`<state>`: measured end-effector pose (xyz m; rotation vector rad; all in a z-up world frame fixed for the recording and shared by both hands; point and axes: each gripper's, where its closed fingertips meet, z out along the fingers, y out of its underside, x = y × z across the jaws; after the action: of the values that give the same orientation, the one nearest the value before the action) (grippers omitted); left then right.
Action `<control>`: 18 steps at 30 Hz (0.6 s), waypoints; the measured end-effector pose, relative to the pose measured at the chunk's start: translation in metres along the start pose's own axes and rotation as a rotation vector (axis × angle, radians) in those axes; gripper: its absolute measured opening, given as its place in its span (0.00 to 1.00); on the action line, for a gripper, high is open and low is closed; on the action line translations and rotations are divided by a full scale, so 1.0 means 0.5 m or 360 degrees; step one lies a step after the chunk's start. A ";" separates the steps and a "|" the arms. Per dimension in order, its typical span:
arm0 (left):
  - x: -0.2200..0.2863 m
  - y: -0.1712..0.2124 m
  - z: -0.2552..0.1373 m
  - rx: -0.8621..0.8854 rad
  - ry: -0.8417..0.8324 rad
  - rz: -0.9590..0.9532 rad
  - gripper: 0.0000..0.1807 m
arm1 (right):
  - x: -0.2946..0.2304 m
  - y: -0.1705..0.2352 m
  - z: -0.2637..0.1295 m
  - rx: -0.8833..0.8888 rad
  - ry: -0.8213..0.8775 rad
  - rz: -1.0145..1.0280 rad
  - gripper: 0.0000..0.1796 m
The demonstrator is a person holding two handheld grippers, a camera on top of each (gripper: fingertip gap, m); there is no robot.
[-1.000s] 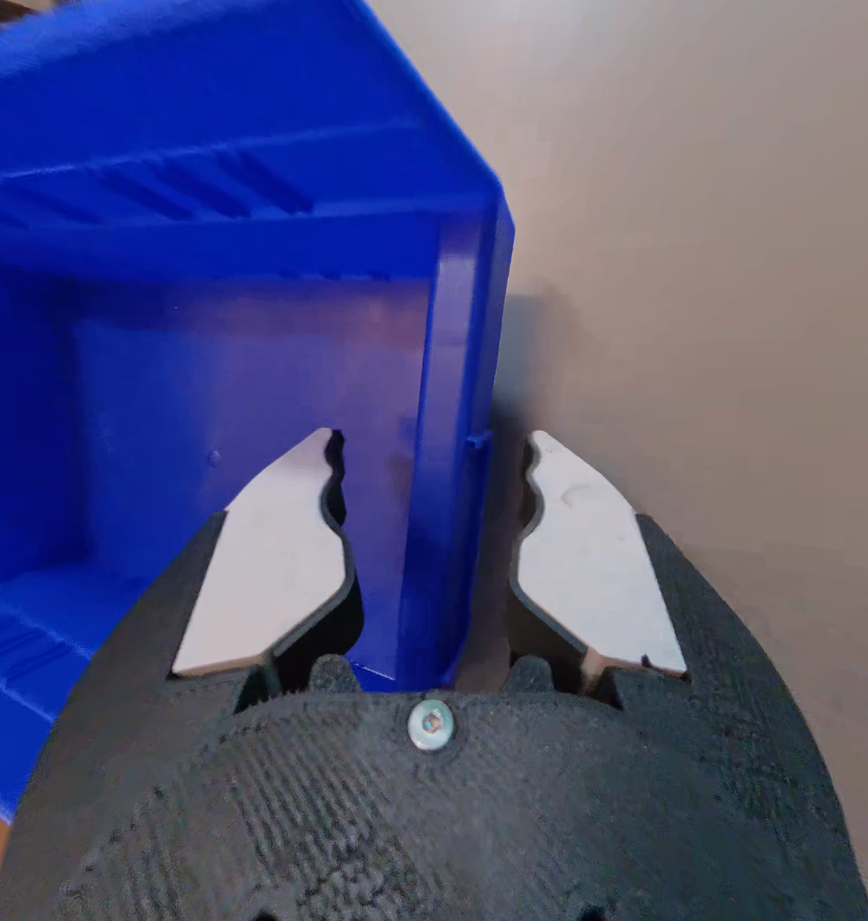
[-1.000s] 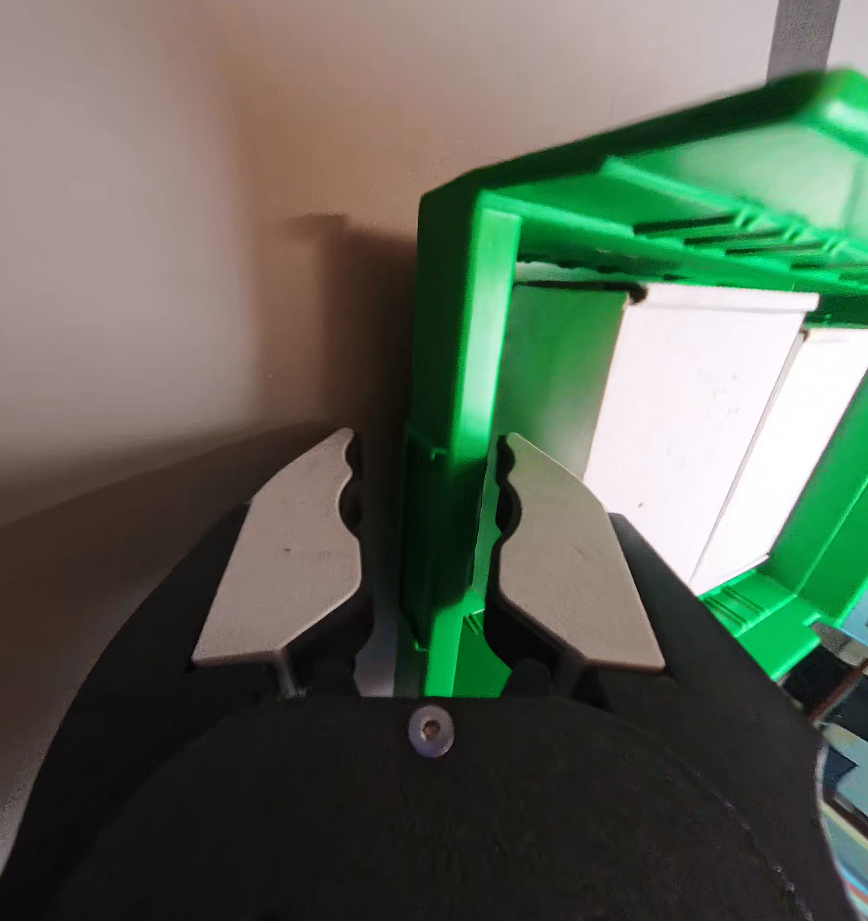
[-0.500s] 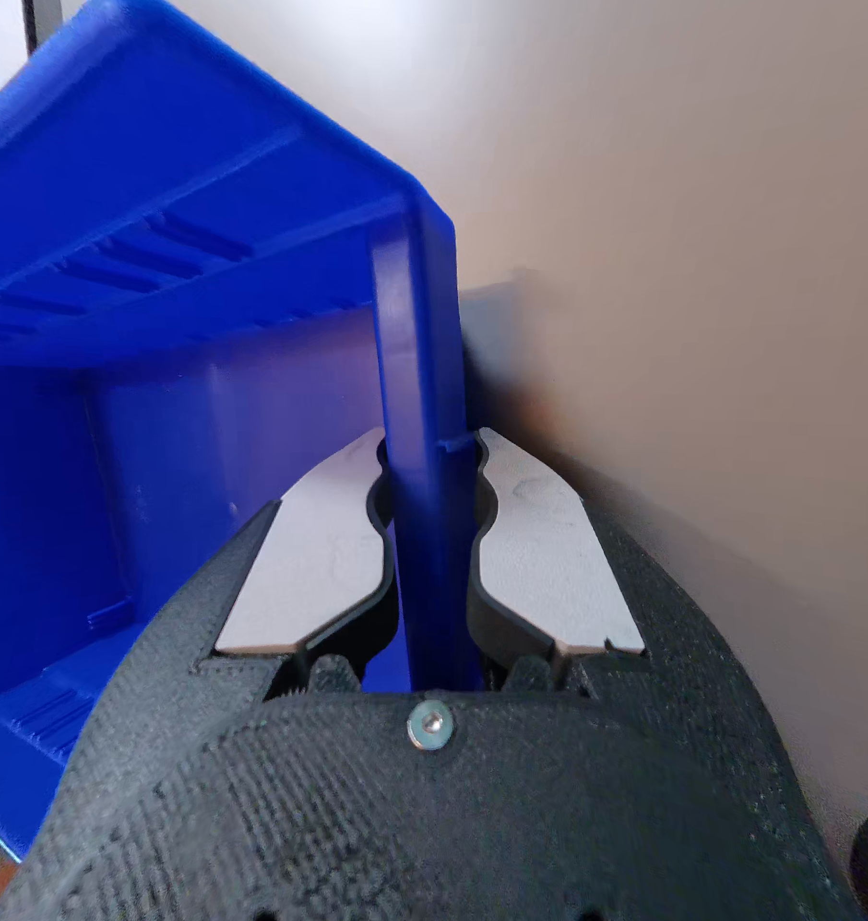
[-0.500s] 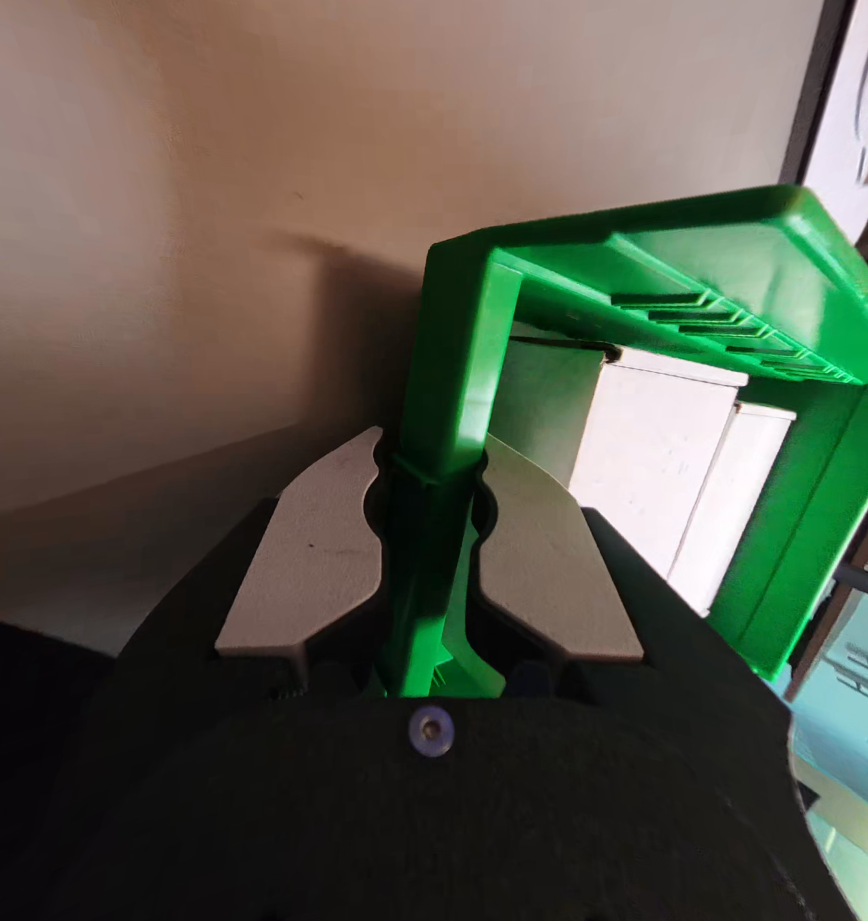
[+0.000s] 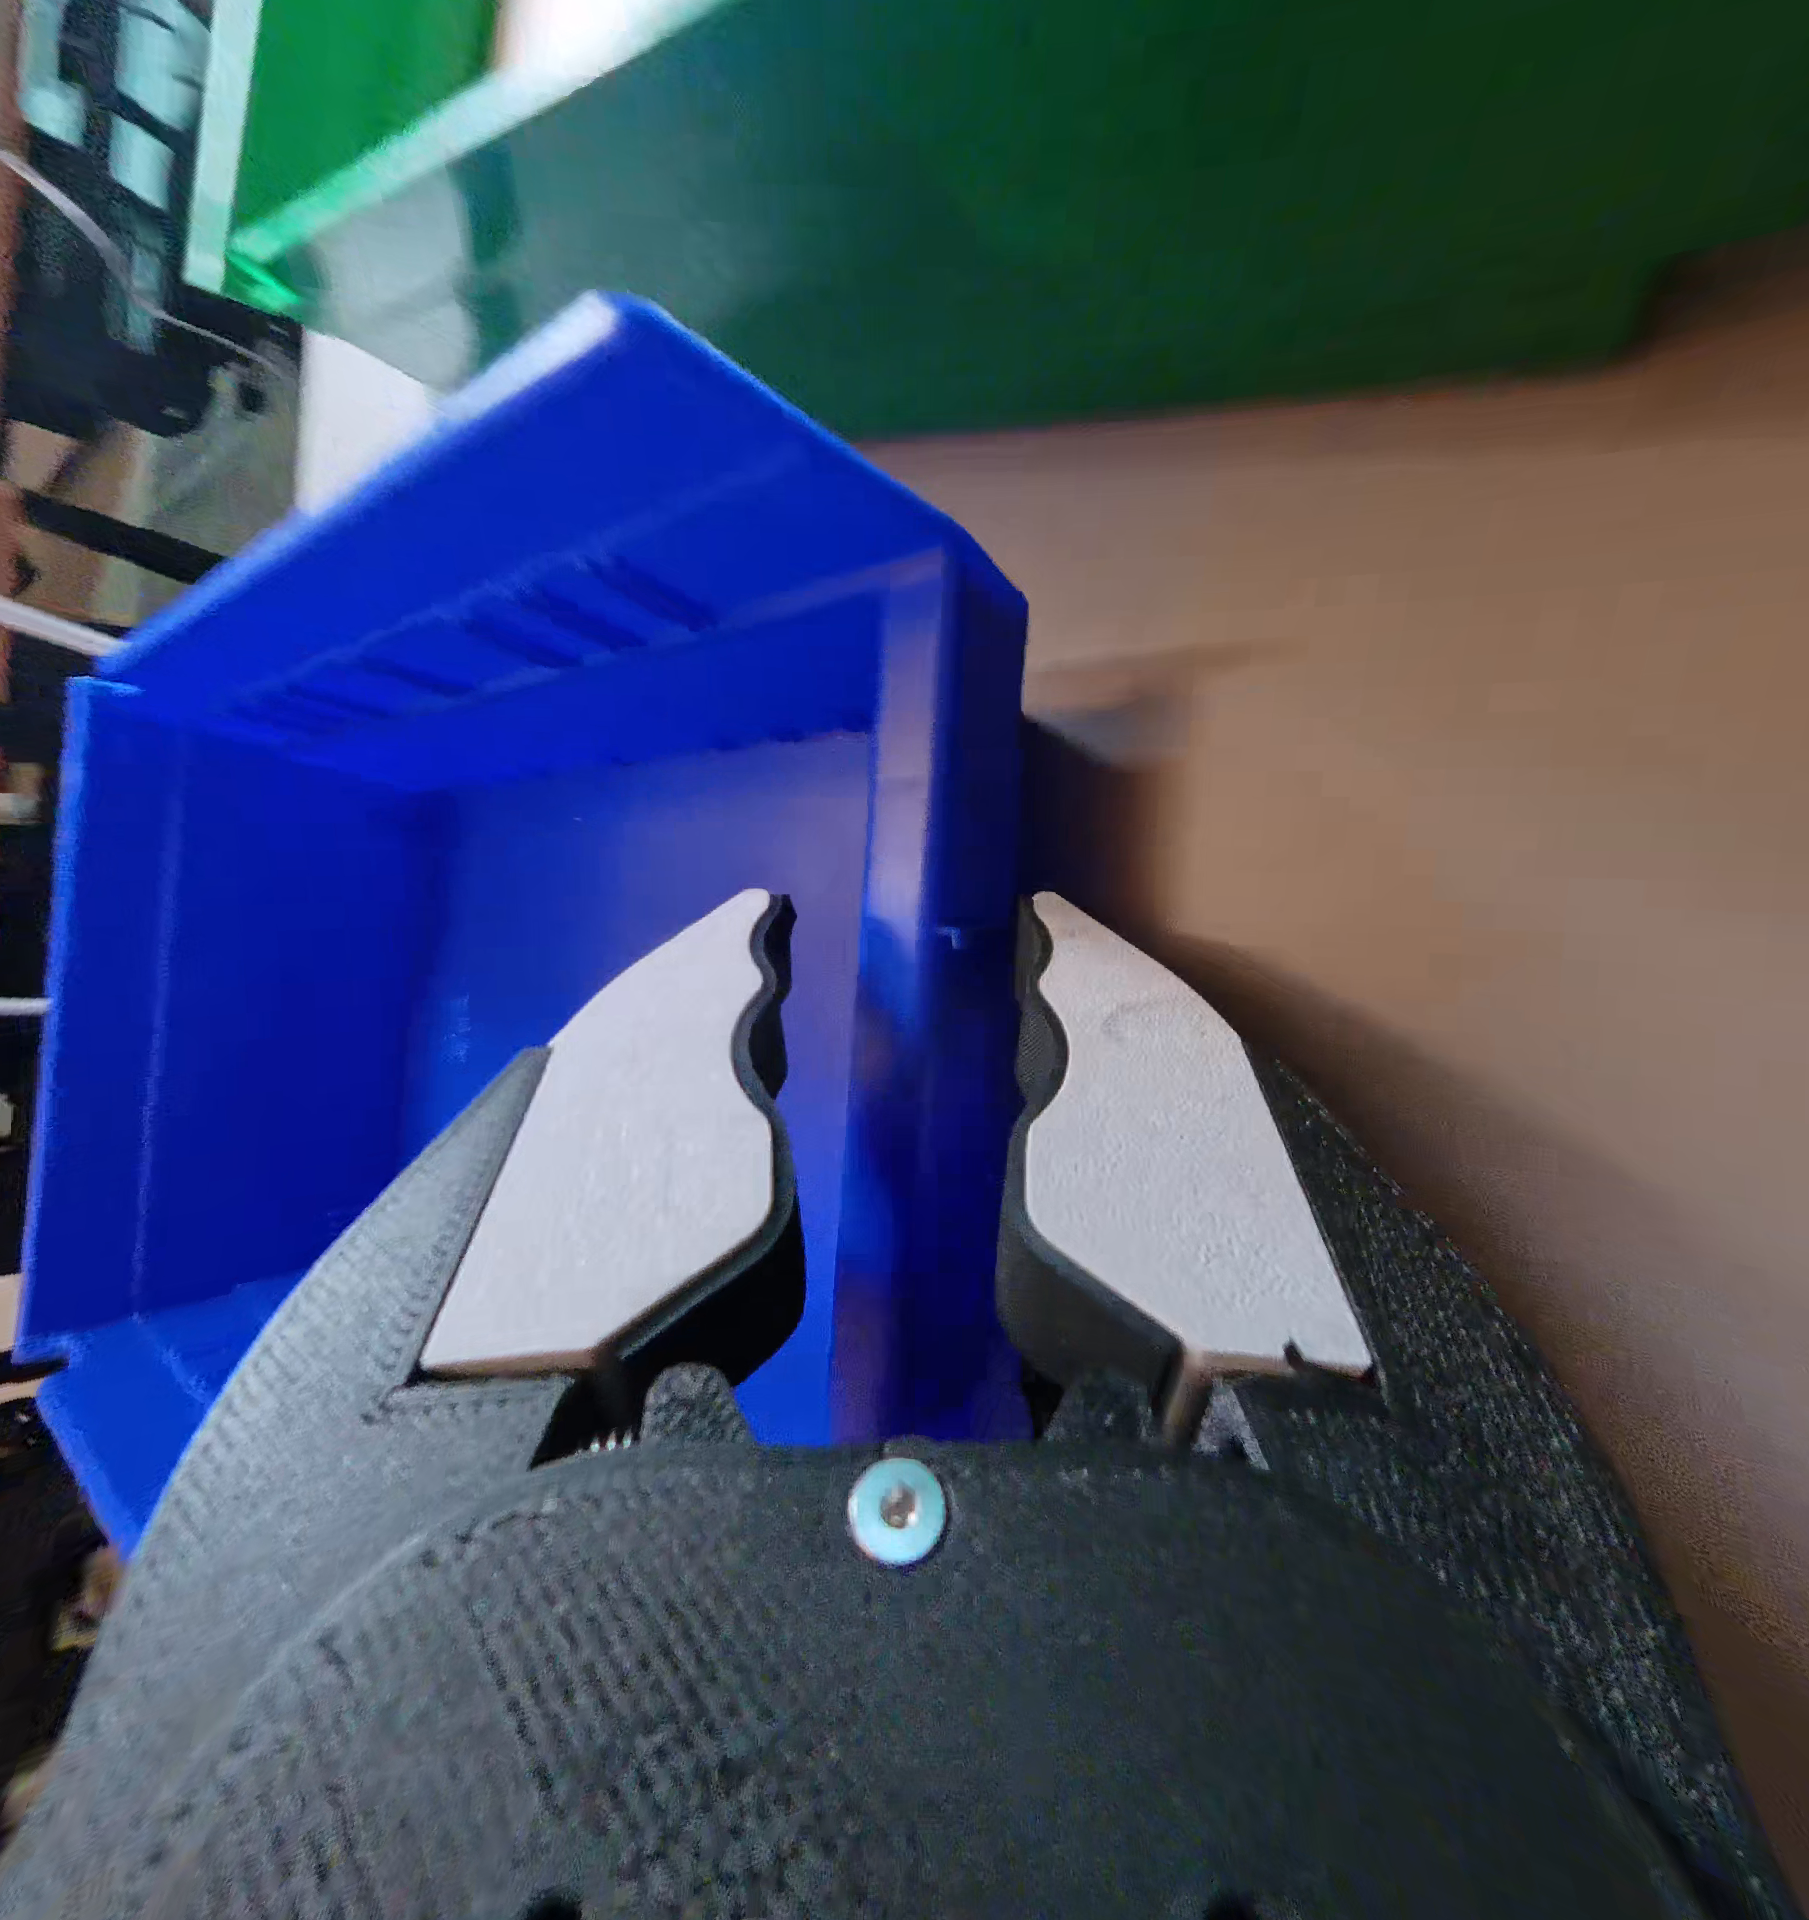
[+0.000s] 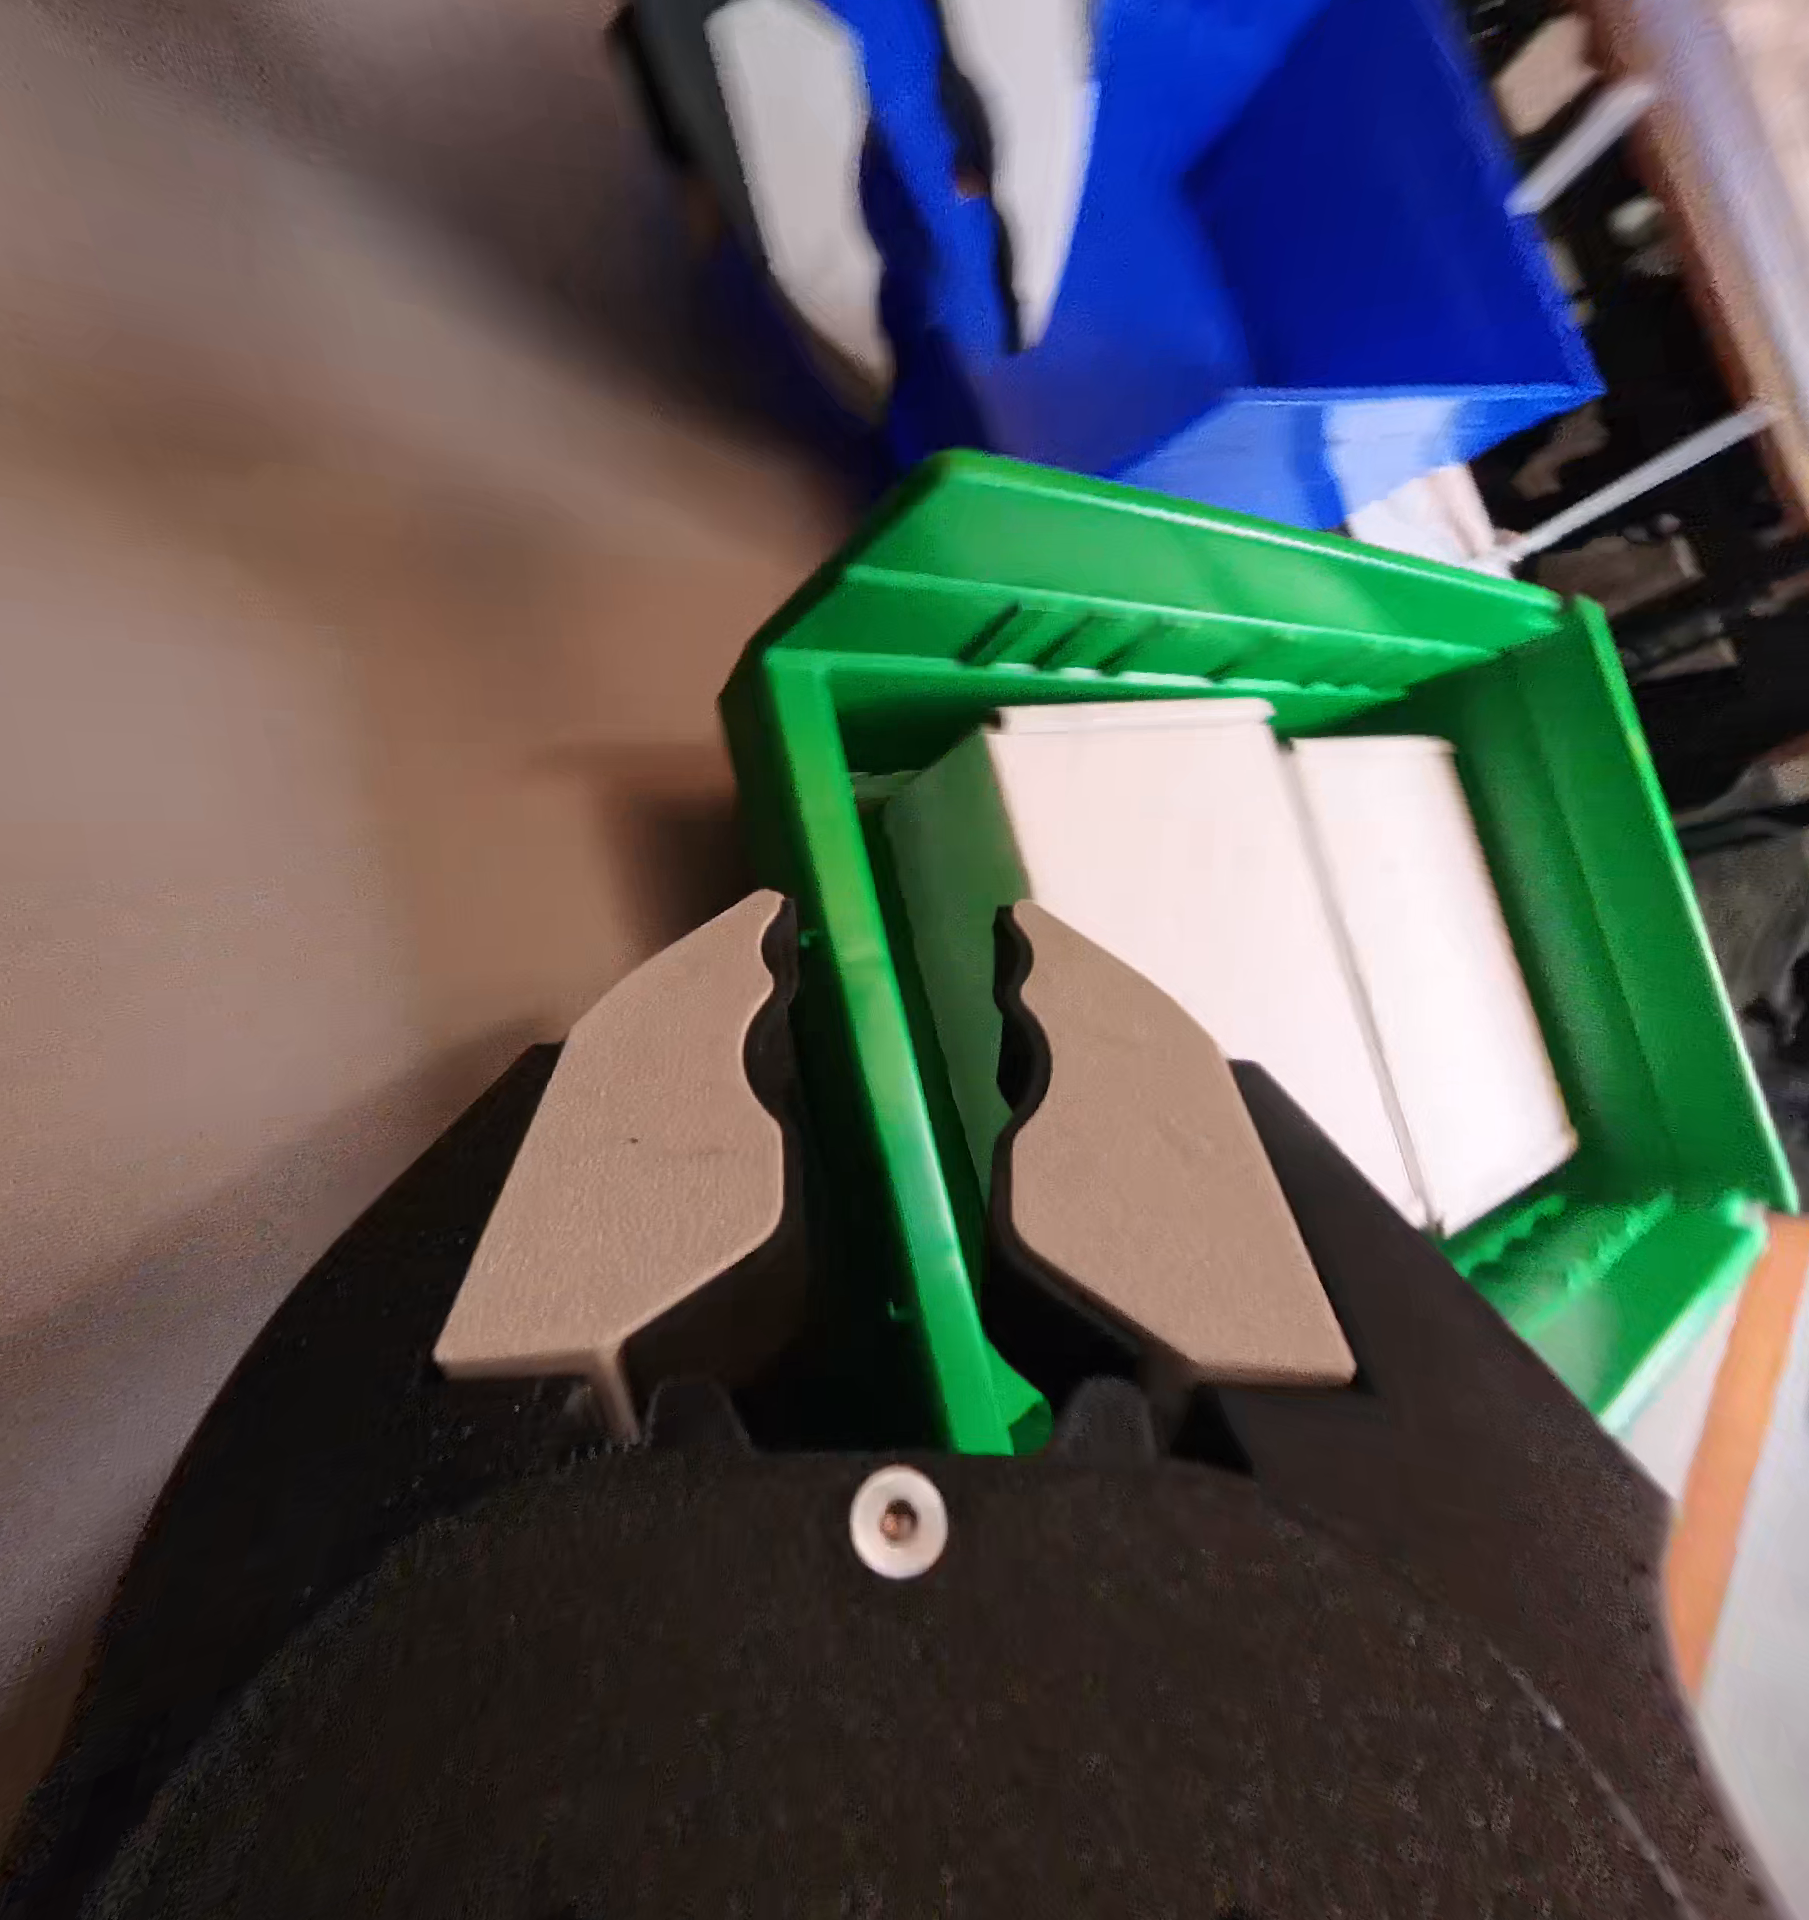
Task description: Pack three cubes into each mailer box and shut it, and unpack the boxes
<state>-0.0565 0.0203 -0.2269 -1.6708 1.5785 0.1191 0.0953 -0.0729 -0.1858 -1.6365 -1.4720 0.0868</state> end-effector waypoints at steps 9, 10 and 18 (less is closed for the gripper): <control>0.070 -0.167 -0.162 0.0756 -0.0008 -0.1024 0.31 | 0.185 0.125 -0.216 0.0579 0.0985 0.1088 0.29; 0.086 -0.180 -0.166 0.0761 -0.0010 -0.1064 0.32 | 0.190 0.132 -0.228 0.0608 0.1051 0.1119 0.28; 0.130 -0.284 -0.113 0.0808 -0.0076 -0.1347 0.37 | 0.163 0.222 -0.146 0.0326 0.0794 0.1365 0.37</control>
<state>0.0551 -0.0815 -0.1583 -1.7428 0.6717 -0.6176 0.2456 -0.0335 -0.1739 -1.8357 -0.3201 0.2715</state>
